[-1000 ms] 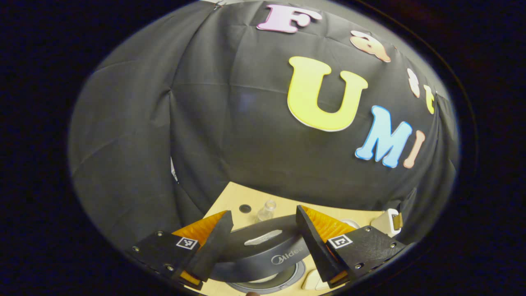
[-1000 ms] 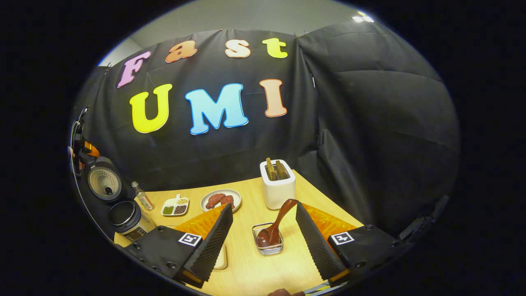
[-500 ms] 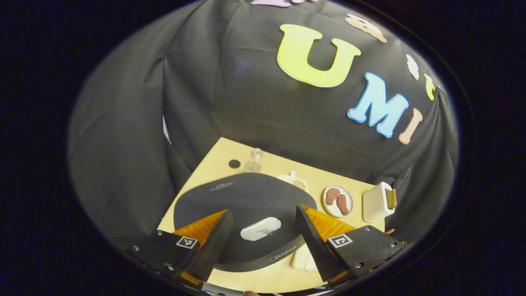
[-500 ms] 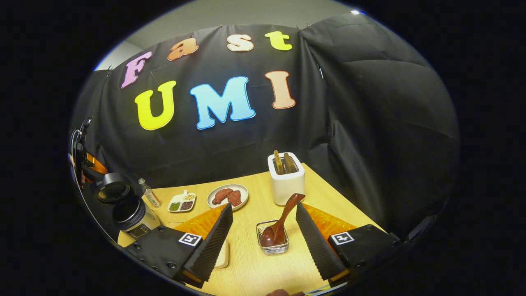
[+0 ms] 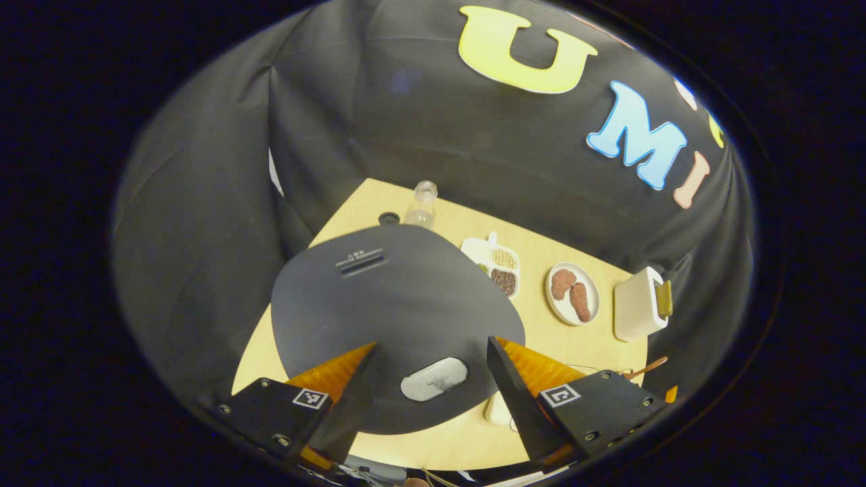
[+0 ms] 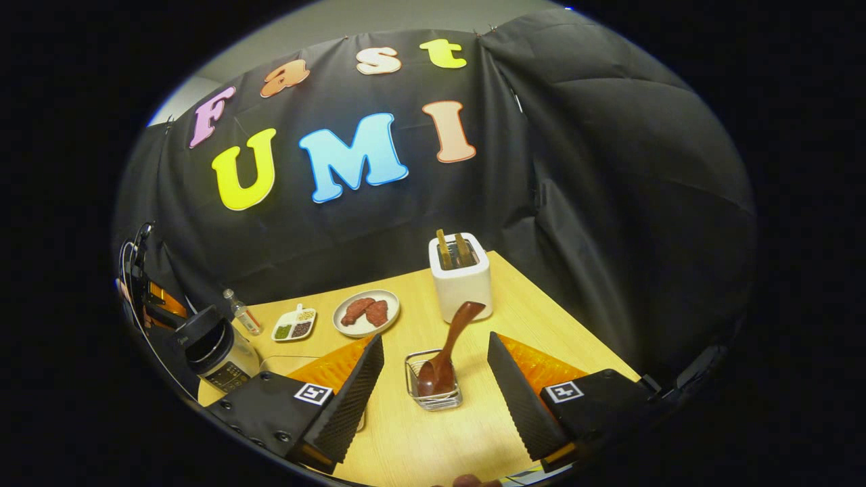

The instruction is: Close the left gripper, press the button to open the rice cooker; take a wooden spoon from the chopstick holder with the right hand, scoop a spoonful of rice and pour it into the rice cooker, then put the wooden spoon back into the chopstick holder.

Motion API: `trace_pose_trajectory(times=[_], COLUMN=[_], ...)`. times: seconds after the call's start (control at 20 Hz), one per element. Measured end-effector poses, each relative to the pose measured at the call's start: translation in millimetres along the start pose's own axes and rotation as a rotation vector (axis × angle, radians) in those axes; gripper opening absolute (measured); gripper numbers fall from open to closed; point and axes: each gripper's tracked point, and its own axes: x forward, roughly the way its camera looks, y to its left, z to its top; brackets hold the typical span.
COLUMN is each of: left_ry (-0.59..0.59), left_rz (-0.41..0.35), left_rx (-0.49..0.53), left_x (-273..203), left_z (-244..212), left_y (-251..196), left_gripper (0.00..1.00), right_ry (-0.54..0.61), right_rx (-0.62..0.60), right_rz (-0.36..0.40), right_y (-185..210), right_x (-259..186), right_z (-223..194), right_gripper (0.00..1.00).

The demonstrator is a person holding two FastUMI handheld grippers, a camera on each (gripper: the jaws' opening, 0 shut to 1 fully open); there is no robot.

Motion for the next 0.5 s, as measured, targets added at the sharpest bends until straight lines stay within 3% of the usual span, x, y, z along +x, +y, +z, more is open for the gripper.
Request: trace_pose_trajectory(times=[0.2,0.5], left_ry=[0.058,0.041], left_rz=[0.055,0.129], left_rx=[0.011,0.128], left_x=[22,29], left_z=[-26,-26], left_y=[3,1], left_gripper=[0.98,0.98], right_ry=[0.013,0.03], right_rx=[-0.007,0.016], right_rz=[-0.015,-0.009], right_y=[-19,-45], right_x=[-4,-8], right_z=[-7,-13], right_gripper=[0.98,0.98])
